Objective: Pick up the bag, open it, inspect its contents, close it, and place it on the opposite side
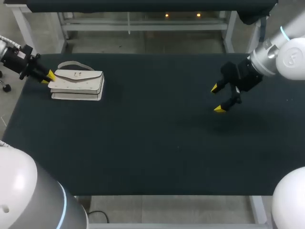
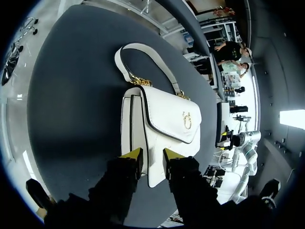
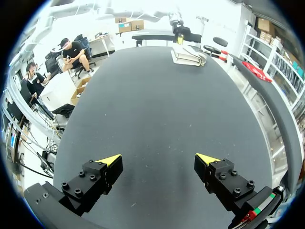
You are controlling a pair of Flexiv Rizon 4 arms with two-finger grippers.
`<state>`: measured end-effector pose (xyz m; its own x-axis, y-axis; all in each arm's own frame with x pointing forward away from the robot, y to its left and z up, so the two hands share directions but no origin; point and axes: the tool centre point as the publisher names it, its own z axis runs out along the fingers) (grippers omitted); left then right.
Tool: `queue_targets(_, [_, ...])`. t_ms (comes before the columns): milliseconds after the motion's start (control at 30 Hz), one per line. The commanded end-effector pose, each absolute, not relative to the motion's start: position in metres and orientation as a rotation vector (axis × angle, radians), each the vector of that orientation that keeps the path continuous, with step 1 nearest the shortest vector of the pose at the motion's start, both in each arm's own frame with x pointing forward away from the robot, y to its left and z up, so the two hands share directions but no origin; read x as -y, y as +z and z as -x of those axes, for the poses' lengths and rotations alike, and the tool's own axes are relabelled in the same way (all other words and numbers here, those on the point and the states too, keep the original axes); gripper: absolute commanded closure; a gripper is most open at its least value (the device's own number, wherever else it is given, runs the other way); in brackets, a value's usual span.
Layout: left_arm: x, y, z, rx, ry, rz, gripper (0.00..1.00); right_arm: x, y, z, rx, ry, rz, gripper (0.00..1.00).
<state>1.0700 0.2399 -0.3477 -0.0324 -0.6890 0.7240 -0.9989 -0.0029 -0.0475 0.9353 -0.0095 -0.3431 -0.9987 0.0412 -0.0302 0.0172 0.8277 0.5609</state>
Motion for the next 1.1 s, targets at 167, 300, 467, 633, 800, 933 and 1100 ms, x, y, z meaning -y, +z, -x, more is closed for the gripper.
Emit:
queue_targets(167, [-0.240, -0.336, -1.061, 1.801, 0.717, -1.680, 0.42, 0.009, -0.344, -0.935, -2.961, 0.910, -0.048, 0.00])
queue_targets(300, [-0.238, -0.338, -1.064, 1.822, 0.674, -1.670, 0.50, 0.009, -0.344, -0.935, -2.961, 0.910, -0.048, 0.00])
queue_targets(467, [-0.241, -0.343, -1.067, 1.823, 0.654, -1.672, 0.57, 0.009, -0.344, -0.935, -2.961, 0.910, -0.048, 0.00])
queue_targets(633, [-0.242, -0.353, -1.071, 1.814, 0.622, -1.666, 0.57, 0.009, -0.344, -0.935, -2.961, 0.910, -0.048, 0.00])
queue_targets(800, [-0.242, -0.358, -1.075, 1.804, 0.616, -1.668, 0.65, 0.009, -0.344, -0.935, -2.961, 0.910, -0.048, 0.00])
queue_targets(933, [-0.241, -0.359, -1.076, 1.797, 0.628, -1.666, 1.00, 0.009, -0.344, -0.935, -2.961, 0.910, -0.048, 0.00])
queue_targets(1100, [-0.231, -0.355, -1.069, 1.798, 0.673, -1.640, 1.00, 0.009, -0.344, -0.935, -2.961, 0.910, -0.048, 0.00])
